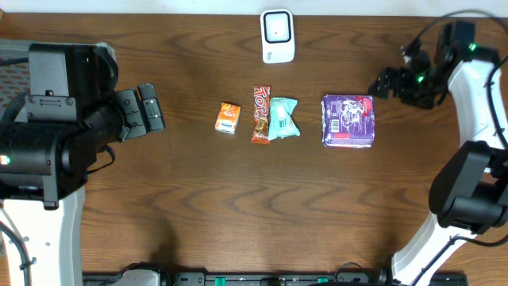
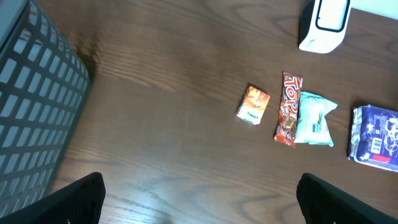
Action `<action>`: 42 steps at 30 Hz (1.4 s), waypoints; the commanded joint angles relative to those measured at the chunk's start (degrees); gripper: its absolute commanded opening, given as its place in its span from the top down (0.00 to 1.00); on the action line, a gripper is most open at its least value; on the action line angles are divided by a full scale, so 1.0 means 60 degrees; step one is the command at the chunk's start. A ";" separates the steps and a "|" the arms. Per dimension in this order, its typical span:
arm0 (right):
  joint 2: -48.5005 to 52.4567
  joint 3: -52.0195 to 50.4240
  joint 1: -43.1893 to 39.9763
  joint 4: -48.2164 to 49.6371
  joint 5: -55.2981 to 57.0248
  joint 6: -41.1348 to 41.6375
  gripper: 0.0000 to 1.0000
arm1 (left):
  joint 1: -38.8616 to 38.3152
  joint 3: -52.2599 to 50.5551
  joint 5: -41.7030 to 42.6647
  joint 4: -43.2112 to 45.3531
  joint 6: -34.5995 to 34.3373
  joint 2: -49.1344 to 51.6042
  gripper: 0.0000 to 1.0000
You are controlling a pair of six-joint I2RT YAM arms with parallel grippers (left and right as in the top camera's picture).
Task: Scan the item barcode
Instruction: 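Regrasp the purple pack with the right gripper and lift it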
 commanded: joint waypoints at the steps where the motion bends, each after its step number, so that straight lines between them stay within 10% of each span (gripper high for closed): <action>1: 0.0033 -0.1228 -0.0091 0.0823 -0.0882 -0.0025 0.06 | 0.0040 0.0026 -0.0051 -0.0004 0.0091 -0.0011 0.02; 9: 0.0033 -0.3177 -0.0044 0.2634 -0.1610 0.0211 0.30 | 0.0040 0.0026 -0.0051 -0.0004 0.0091 -0.0011 0.02; 13: 0.0022 -0.3286 0.0007 0.2667 -0.1668 0.0419 0.99 | 0.0040 0.0026 -0.0051 -0.0004 0.0091 -0.0011 0.02; 22: -0.0787 -0.1111 0.0259 0.0754 0.0262 0.1457 0.99 | 0.0040 0.0026 -0.0051 -0.0004 0.0091 -0.0011 0.02; 33: -0.1698 0.0211 0.3308 -0.0692 1.2921 0.4237 0.99 | 0.0040 0.0026 -0.0051 -0.0004 0.0091 -0.0011 0.02; 42: -0.0226 -0.1086 0.4586 -0.0120 1.3340 0.4681 0.99 | 0.0040 0.0026 -0.0051 -0.0004 0.0091 -0.0011 0.02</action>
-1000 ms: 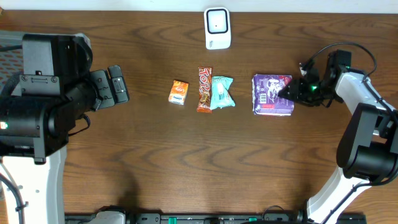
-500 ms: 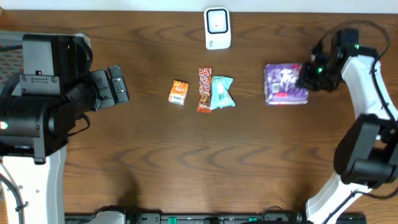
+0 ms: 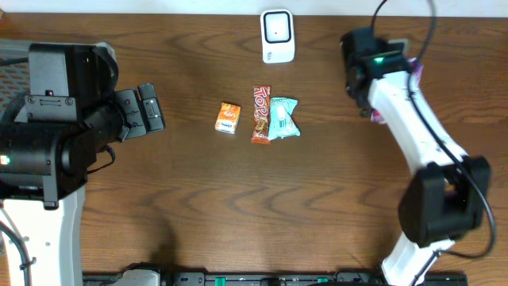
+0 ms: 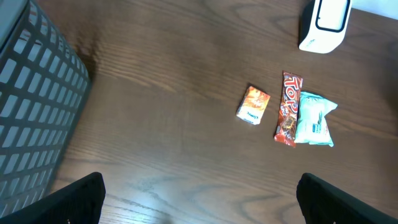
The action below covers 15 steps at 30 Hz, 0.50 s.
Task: Scan the item barcode
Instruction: 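Regrasp the purple pack with the right gripper and lift it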
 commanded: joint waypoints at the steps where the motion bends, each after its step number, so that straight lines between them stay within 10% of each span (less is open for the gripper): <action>1: 0.0845 -0.0415 0.0448 -0.0040 0.0991 0.0444 0.99 | 0.0040 0.0026 -0.0051 -0.0007 0.0091 -0.0015 0.02; 8: 0.1953 -0.0423 0.1610 -0.0255 -0.0076 0.0430 0.94 | 0.0040 0.0026 -0.0051 -0.0007 0.0091 -0.0015 0.02; 15: 0.1647 0.1056 0.2459 -0.0710 -0.1617 0.0288 0.54 | 0.0040 0.0026 -0.0051 -0.0007 0.0091 -0.0015 0.02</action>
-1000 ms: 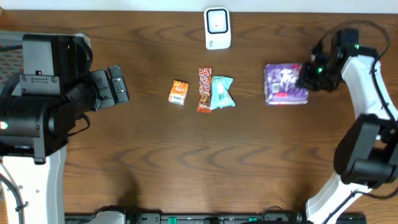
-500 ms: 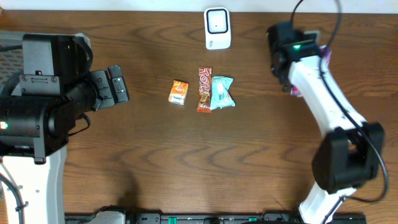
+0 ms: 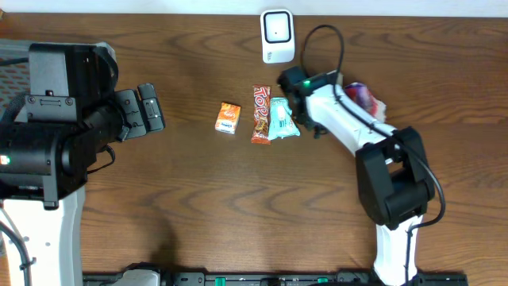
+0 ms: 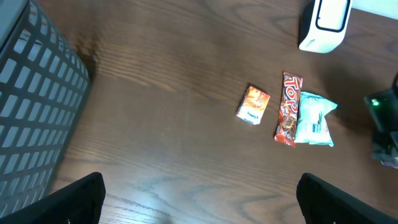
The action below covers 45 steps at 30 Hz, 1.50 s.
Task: Scan the item barcode
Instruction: 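Regrasp the purple pack with the right gripper and lift it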
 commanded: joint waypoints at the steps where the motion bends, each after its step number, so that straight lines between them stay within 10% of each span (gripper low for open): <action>1: -0.0222 0.1315 0.0160 -0.0222 -0.1384 -0.0171 0.48 | 0.0040 0.0026 -0.0055 -0.0007 0.0091 -0.0011 0.02; 4: -0.0284 0.2772 0.0040 -0.0758 -0.2248 -0.0732 0.22 | 0.0040 0.0026 -0.0055 -0.0007 0.0091 -0.0011 0.02; 11: -0.0284 0.5293 -0.1053 -0.1960 -0.4521 -0.1745 0.01 | 0.0040 0.0026 -0.0055 -0.0007 0.0091 -0.0011 0.02; 19: -0.0233 0.5023 -0.3319 -0.2557 -1.0466 -0.4324 0.01 | 0.0040 0.0026 -0.0055 -0.0007 0.0091 -0.0011 0.02; 35: -0.0233 -0.0484 -0.4462 0.0667 -1.1165 -0.3803 0.01 | 0.0040 0.0026 -0.0055 -0.0007 0.0091 -0.0011 0.02; 41: -0.0233 -0.1803 -0.4455 0.1869 -1.2054 -0.3796 0.66 | 0.0040 0.0026 -0.0055 -0.0007 0.0091 -0.0011 0.02; 45: -0.0299 -0.1351 -0.4455 0.1588 -1.2189 -0.3235 0.80 | 0.0040 0.0026 -0.0055 -0.0007 0.0091 -0.0011 0.02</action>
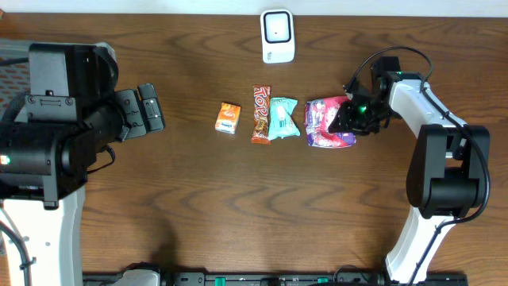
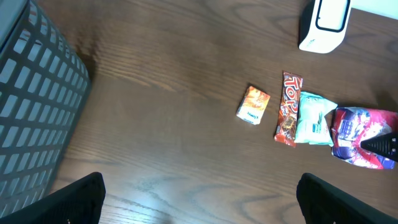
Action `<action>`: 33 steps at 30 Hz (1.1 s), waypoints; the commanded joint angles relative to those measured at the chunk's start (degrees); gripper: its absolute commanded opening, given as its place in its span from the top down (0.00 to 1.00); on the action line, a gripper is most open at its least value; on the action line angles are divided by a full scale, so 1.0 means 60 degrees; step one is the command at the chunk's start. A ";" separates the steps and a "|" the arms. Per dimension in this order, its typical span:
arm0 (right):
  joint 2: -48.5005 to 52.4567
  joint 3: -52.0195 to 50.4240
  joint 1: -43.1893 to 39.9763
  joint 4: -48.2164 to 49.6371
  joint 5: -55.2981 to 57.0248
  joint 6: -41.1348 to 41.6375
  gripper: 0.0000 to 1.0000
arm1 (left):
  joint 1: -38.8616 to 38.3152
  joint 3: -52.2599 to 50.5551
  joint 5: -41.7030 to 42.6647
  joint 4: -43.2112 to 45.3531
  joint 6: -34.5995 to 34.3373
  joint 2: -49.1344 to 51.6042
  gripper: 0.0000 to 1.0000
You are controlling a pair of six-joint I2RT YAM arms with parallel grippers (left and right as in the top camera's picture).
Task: Scan the item barcode
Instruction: 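Regrasp the purple pack with the right gripper and lift it, then hold the purple pack up in front of the scanner, then carry the purple pack to the right edge and drop it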
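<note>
The purple snack packet [image 1: 325, 124] lies right of the teal packet with a pink-and-purple face up, and shows at the right edge of the left wrist view [image 2: 357, 132]. My right gripper [image 1: 350, 118] sits low at the packet's right edge, shut on it. The white barcode scanner [image 1: 277, 36] stands at the table's far edge, above the row of items. My left gripper [image 2: 199, 199] hangs open over bare wood at the left, far from the items.
An orange packet [image 1: 228, 117], a red candy bar [image 1: 260, 114] and a teal packet [image 1: 282, 118] lie in a row left of the purple packet. A grey mesh basket [image 2: 31, 106] stands at the left edge.
My right arm has swung back from the scanner side to the right. The purple packet, then held up behind the arm, now rests beside the teal packet with the gripper still on it.
The purple packet first lay at the right with its barcode label up, my right gripper away from it. It then left the table, held near the far right edge, and later closer to the scanner. Now it is down with a different face up. The left arm stayed still.
</note>
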 commanded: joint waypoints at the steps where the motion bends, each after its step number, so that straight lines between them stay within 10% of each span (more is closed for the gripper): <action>1: -0.0062 0.0390 0.0055 -0.0390 -0.0168 0.0612 0.87 | 0.0040 0.0026 -0.0055 -0.0004 0.0091 -0.0015 0.02; 9: -0.0066 0.3424 0.0098 -0.0947 -0.0178 0.2816 0.99 | 0.0040 0.0026 -0.0055 -0.0004 0.0091 -0.0015 0.02; 18: 0.0029 0.3759 0.1020 0.3246 -0.0783 0.5923 0.99 | 0.0040 0.0026 -0.0055 -0.0004 0.0091 -0.0015 0.02; 33: 0.0911 0.3759 0.3213 0.7329 0.3206 0.7697 0.95 | 0.0040 0.0026 -0.0055 -0.0004 0.0091 -0.0015 0.02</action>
